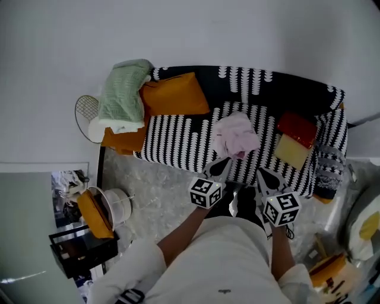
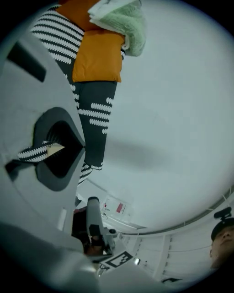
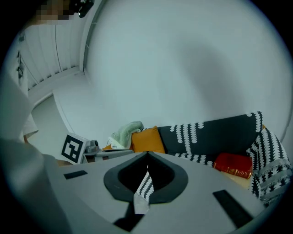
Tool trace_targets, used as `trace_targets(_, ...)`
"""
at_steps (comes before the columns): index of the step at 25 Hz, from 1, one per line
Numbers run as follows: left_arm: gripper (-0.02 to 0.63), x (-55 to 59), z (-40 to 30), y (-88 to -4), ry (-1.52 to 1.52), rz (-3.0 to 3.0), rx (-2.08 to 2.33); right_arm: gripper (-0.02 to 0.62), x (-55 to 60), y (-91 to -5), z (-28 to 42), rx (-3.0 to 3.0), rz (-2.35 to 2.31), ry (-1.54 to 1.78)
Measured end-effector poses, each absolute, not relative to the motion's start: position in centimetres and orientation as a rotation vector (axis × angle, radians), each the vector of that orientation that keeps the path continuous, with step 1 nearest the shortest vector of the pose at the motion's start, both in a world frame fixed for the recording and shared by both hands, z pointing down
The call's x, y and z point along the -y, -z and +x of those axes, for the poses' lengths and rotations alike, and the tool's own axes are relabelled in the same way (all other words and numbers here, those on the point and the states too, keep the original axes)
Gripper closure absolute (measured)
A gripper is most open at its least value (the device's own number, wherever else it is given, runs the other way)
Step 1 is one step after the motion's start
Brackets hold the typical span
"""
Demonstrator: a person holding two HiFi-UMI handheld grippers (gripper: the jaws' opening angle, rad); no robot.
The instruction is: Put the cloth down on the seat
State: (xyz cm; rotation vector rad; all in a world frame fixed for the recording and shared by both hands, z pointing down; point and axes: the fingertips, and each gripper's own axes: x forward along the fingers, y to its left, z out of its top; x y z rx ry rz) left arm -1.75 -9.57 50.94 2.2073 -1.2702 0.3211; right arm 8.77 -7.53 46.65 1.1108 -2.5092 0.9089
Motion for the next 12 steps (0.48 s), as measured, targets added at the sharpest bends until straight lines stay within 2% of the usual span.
trace_targets(12,0.594,1.7,-3.0,-45.5,-0.381,2.453,1.133,0.589,1.3,-44.7,4.7,2.555,1.136,-0.883)
